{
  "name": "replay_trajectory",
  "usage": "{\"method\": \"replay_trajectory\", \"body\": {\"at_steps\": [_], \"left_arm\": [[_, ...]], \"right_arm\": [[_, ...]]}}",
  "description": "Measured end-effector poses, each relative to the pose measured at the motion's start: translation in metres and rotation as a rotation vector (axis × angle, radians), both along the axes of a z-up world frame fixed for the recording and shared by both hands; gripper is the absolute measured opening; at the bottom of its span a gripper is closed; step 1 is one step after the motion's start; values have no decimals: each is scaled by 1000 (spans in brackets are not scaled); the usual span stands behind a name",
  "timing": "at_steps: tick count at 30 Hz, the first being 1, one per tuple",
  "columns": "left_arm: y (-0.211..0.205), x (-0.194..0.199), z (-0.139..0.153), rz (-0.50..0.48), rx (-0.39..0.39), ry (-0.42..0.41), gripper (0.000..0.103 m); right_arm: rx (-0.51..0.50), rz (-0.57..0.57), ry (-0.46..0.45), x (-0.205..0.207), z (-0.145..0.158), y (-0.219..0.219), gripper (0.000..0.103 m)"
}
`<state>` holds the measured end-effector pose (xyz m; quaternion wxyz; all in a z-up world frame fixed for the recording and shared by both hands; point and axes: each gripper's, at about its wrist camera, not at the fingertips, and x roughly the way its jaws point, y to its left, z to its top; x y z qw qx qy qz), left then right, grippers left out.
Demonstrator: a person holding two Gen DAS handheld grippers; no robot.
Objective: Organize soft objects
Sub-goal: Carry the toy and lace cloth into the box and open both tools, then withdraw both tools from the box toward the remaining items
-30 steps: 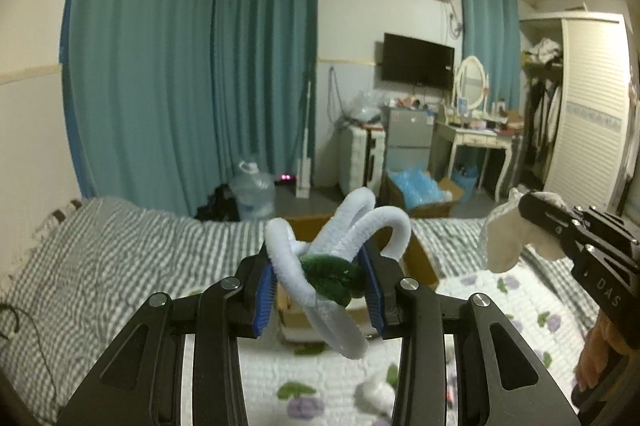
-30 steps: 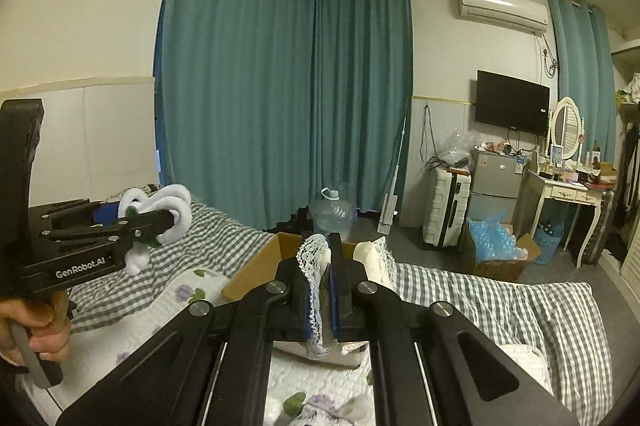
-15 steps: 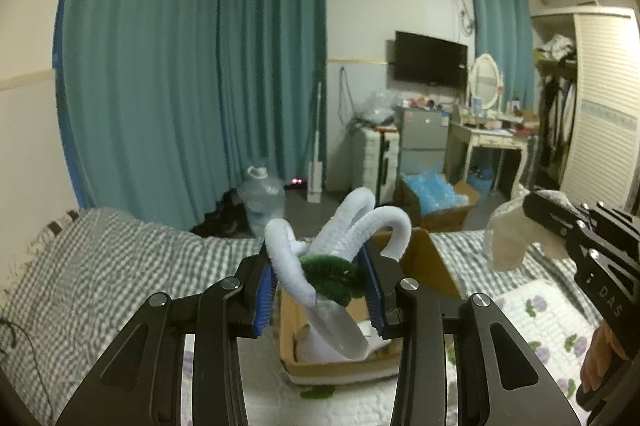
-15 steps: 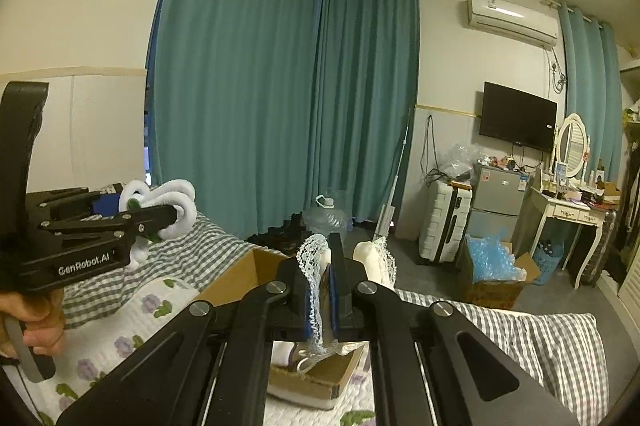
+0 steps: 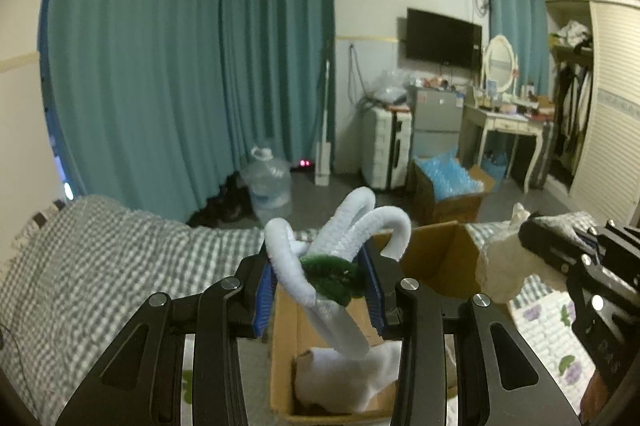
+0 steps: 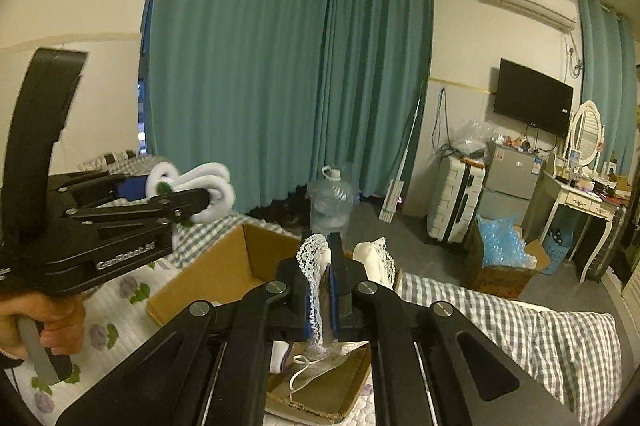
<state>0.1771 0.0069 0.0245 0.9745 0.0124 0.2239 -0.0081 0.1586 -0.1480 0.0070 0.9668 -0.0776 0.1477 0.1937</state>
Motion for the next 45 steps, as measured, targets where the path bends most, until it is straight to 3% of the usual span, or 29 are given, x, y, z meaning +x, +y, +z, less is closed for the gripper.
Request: {"method": "replay_trajectory", "body": {"at_steps": [8, 14, 18, 20, 25, 28, 30, 32, 35, 37, 41, 45], "left_arm": [[-11, 34, -28, -15, 22, 85, 37], [-14, 59, -56, 2, 20, 207, 37], [-22, 70, -80, -9, 71, 319, 38], [-22, 70, -81, -8, 81, 328, 38], [-20, 71, -78, 5, 51, 347, 50], [-19, 68, -74, -3, 47, 327, 53], [-20, 64, -70, -3, 49, 313, 54], [-18, 63, -65, -8, 30, 303, 56], [-13, 57, -53, -4, 4, 274, 64], [-10, 53, -45, 0, -6, 254, 80], [-5, 43, -29, 26, -15, 215, 87], [1, 35, -20, 41, -33, 213, 88]], "right_arm": [[-44, -4, 106, 42, -37, 13, 6], [-90, -12, 211, 69, -70, 20, 6], [-112, 0, 269, 78, -87, 22, 6], [-124, 1, 274, 78, -93, 22, 6], [-107, -8, 308, 84, -98, 19, 6], [-114, -23, 301, 80, -95, 22, 19], [-117, -41, 283, 77, -91, 21, 46], [-110, -48, 255, 69, -85, 20, 61], [-90, -68, 225, 61, -73, 13, 63], [-72, -78, 220, 56, -67, 7, 63], [-57, -97, 194, 42, -53, -1, 63], [-31, -108, 164, 26, -37, -9, 67]]}}
